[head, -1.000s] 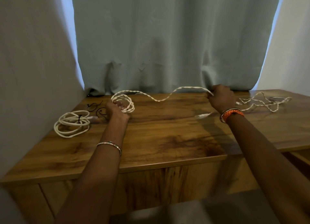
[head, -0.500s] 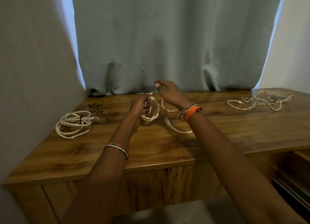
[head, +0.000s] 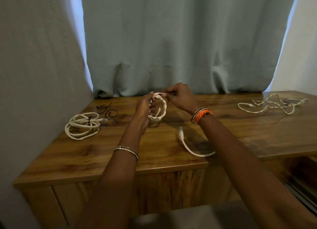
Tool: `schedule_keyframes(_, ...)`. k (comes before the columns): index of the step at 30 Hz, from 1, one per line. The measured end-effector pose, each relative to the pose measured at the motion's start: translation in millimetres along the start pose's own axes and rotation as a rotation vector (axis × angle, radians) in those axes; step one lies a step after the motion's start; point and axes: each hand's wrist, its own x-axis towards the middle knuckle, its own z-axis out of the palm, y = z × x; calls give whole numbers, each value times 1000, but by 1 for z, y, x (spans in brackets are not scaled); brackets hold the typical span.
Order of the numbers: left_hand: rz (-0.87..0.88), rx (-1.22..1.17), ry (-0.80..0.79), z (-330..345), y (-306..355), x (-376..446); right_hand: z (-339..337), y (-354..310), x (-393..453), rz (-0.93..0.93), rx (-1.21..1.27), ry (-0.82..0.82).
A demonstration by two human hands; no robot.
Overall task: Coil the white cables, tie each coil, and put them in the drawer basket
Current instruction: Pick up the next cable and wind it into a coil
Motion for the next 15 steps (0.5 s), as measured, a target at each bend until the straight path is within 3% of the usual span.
schedule_keyframes(6,57,-27,99,1,-1,0,-2,0,-7,-109,-294,170)
schedule_keyframes(11,101,-39,250,-5,0,1,-7,-5,-2,-193,-453,49)
schedule_keyframes(15,84,-114,399,-21,6,5,-22,10,4,-103,-558,65)
